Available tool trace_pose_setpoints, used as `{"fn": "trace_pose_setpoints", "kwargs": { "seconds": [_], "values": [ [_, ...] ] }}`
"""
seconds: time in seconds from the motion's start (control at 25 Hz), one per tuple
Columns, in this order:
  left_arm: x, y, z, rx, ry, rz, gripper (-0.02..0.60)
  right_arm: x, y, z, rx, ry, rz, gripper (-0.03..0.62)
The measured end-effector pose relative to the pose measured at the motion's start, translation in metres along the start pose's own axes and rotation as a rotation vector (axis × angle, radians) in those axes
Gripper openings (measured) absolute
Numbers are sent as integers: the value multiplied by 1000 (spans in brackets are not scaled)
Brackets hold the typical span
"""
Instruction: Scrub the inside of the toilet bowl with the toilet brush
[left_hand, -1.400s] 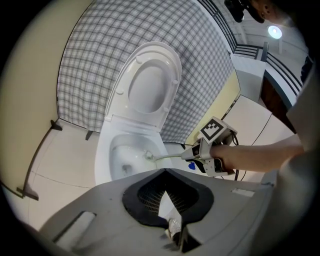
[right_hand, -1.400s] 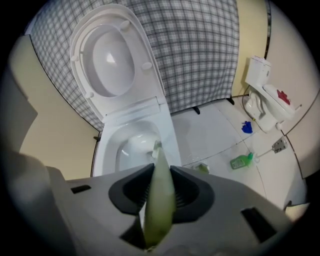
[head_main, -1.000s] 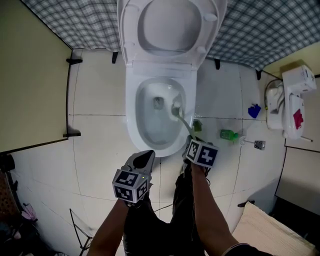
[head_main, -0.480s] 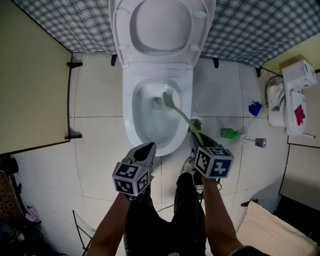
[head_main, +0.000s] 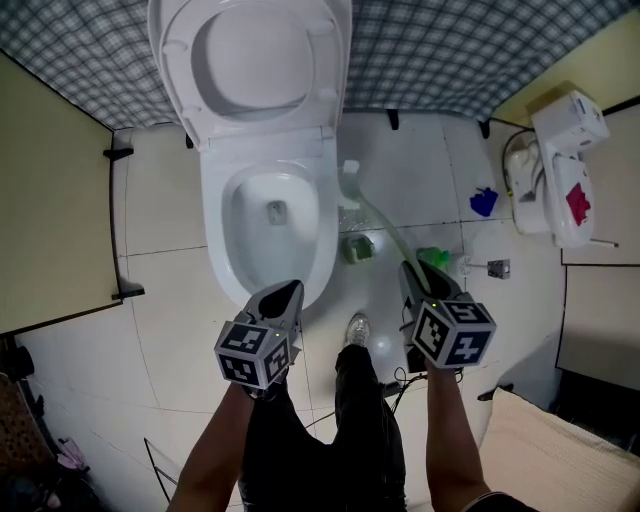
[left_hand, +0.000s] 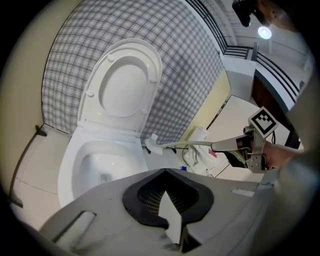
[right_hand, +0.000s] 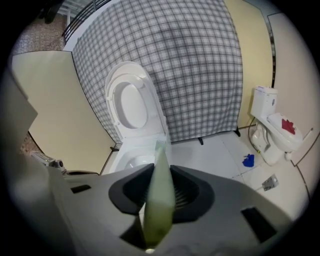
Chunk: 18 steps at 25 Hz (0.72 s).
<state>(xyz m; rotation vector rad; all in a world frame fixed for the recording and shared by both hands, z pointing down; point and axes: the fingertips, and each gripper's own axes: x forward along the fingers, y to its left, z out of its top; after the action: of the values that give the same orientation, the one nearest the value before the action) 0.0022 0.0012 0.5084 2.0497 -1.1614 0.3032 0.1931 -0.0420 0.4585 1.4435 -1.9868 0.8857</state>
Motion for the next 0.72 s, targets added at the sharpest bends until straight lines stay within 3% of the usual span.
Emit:
{"fn": "trace_pose_setpoints", "kwargs": {
  "seconds": [0.28, 0.72],
  "values": [
    [27, -14, -11, 2, 24, -26, 9, 22, -59, -45, -79, 88, -46, 106],
    [51, -4, -53, -28, 64, -10, 9, 104, -115, -164, -120, 325, -110, 106]
  ]
}}
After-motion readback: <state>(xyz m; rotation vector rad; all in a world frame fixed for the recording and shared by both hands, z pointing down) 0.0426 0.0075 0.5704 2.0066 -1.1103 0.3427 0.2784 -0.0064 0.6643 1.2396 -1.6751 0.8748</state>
